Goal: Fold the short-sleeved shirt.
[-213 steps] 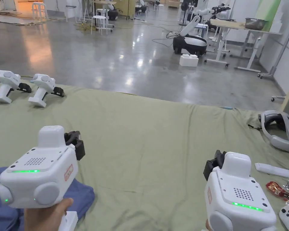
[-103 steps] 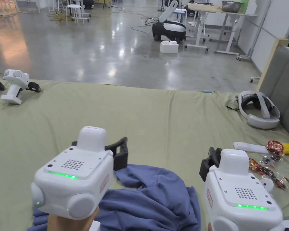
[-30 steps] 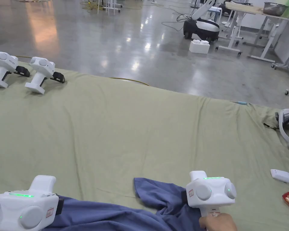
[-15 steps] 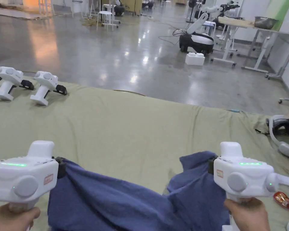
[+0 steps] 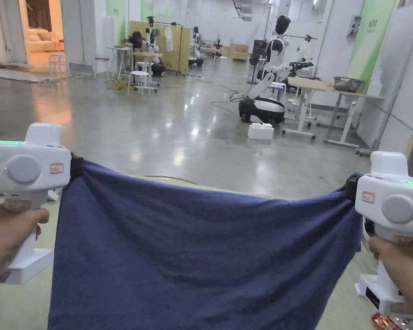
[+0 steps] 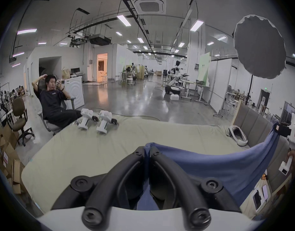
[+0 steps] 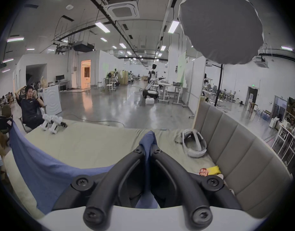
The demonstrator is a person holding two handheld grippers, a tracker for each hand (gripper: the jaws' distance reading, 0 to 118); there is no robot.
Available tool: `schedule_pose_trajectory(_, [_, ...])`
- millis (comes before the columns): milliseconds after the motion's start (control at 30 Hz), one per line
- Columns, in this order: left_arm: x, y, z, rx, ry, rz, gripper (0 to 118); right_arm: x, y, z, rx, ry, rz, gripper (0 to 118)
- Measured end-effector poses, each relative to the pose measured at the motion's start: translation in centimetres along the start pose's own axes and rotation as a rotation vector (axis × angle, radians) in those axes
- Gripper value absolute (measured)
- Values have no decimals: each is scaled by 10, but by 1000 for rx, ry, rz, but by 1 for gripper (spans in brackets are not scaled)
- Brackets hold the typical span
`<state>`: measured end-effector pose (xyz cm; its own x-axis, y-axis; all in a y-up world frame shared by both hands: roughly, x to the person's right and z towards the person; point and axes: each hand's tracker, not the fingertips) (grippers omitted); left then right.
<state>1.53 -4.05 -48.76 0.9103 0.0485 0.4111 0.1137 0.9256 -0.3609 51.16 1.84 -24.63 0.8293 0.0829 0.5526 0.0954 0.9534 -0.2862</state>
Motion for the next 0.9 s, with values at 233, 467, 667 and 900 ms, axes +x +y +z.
schedule_pose_trajectory(233, [28, 116, 2, 55, 6, -48, 7, -2, 73, -4, 74, -37, 26, 6])
schedule_pose_trajectory(467, [39, 179, 0, 99, 34, -51, 7, -9, 138, -18, 136, -74, 79, 6])
schedule_pose_trajectory(667, [53, 203, -3, 119, 61, -82, 7, -15, 166, -28, 165, -104, 112, 6])
schedule_pose_trajectory(900, [41, 178, -50, 97, 56, -91, 7, -19, 125, -37, 144, -116, 150, 6])
